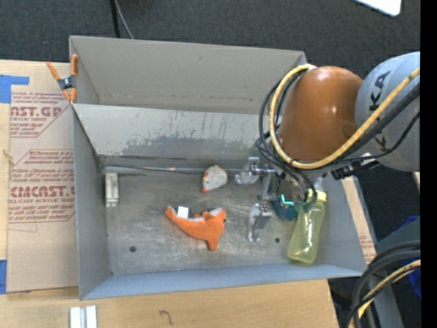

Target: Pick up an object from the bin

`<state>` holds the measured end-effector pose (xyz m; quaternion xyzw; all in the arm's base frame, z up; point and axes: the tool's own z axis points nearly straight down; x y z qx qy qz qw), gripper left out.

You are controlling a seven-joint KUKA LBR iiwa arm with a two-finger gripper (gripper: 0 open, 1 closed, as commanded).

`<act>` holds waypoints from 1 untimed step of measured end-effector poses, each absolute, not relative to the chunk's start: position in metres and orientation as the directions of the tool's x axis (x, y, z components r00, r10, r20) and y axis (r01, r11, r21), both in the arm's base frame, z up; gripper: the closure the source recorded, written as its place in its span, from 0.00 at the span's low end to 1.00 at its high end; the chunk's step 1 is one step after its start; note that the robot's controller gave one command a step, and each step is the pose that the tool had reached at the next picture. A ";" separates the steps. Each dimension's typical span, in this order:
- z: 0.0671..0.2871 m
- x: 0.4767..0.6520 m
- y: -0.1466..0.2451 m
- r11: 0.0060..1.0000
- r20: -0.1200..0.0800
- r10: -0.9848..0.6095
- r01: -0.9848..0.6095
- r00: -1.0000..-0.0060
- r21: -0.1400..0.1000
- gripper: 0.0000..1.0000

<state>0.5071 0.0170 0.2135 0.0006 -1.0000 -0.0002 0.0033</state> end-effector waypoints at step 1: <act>0.217 0.509 0.017 1.000 -0.001 -0.001 -0.001 -1.000 0.001 0.00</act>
Offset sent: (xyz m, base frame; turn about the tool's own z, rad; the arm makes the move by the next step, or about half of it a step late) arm 0.0206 0.0128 -0.1151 -0.0576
